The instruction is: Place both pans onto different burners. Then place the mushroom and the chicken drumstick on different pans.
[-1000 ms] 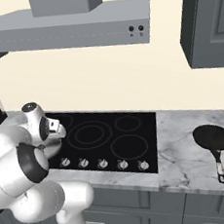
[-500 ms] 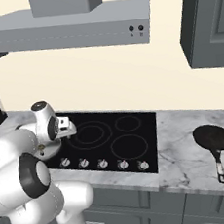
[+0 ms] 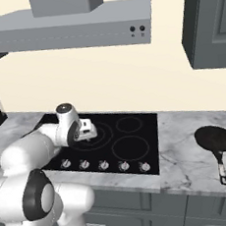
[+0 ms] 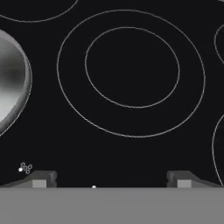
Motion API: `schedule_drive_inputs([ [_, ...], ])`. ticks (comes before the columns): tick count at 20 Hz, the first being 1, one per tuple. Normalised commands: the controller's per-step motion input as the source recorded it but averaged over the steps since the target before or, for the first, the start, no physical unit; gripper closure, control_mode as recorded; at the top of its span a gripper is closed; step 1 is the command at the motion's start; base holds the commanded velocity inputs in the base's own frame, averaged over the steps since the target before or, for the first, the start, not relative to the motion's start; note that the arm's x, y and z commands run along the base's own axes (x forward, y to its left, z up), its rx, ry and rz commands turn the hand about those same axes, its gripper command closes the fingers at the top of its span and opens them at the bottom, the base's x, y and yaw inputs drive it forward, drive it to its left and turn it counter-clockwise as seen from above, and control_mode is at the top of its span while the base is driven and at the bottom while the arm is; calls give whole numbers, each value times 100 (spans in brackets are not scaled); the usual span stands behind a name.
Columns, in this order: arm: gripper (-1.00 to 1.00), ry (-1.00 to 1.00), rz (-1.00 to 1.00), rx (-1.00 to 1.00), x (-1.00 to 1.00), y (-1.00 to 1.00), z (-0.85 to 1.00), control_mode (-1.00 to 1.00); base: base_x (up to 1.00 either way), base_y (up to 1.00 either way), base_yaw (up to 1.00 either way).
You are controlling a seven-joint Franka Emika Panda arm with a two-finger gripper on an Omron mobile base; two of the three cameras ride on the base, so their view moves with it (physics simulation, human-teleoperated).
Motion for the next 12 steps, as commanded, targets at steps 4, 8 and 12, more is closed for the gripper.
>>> schedule_drive_inputs([
  [4, -100, 0, -6, 3, -1, -87, 0, -100, 0, 0, 0],
  [8, -100, 0, -14, 0, -1, -78, 0, -100, 0, 0, 0],
  [12, -100, 0, -19, 2, 0, -81, 0, -100, 0, 0, 0],
])
